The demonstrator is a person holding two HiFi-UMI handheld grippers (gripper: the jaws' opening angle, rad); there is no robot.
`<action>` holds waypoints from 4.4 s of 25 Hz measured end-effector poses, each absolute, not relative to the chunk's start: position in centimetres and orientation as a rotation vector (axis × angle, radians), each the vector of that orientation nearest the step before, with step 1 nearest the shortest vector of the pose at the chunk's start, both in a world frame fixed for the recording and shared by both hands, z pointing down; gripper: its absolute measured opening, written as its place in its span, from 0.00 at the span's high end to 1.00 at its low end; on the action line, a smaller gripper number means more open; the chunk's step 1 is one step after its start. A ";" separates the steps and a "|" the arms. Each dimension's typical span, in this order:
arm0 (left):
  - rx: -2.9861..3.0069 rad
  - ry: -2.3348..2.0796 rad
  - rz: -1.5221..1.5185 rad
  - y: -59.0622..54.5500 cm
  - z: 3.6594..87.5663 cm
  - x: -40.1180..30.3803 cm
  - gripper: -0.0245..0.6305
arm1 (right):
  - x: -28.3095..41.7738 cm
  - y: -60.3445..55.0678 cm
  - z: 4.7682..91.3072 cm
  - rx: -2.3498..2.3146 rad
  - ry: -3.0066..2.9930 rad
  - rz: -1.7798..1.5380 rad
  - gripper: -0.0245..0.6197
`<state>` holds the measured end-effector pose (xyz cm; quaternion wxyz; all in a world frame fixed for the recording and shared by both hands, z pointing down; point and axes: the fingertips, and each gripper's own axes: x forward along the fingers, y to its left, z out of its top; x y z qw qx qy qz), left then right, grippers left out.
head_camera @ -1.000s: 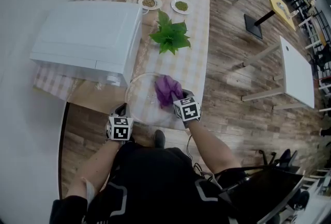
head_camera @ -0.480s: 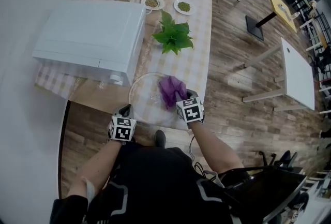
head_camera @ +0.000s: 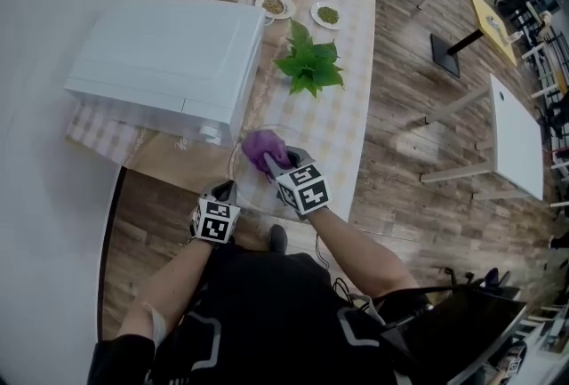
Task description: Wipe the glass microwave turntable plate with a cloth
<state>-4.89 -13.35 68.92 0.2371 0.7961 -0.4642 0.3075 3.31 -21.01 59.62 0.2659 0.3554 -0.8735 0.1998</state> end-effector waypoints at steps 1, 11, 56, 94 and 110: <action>2.178 -1.267 0.845 -13.3 68.9 -4.9 0.95 | 2.3 -20.9 59.5 0.935 -2.385 0.554 0.85; 2.186 -1.238 0.850 -13.3 69.1 -4.7 0.95 | -1.6 -20.5 64.5 0.850 -2.297 0.669 0.85; 2.188 -1.260 0.891 -13.3 69.1 -5.1 0.95 | 16.7 -17.8 66.4 1.235 -1.963 0.661 0.85; 2.189 -1.198 0.859 -13.4 69.1 -4.9 0.95 | -2.9 -14.9 65.5 0.758 -2.257 0.623 0.85; 2.241 -1.165 0.930 -13.3 69.0 -4.8 0.95 | 1.5 -14.0 67.0 0.829 -2.170 0.630 0.85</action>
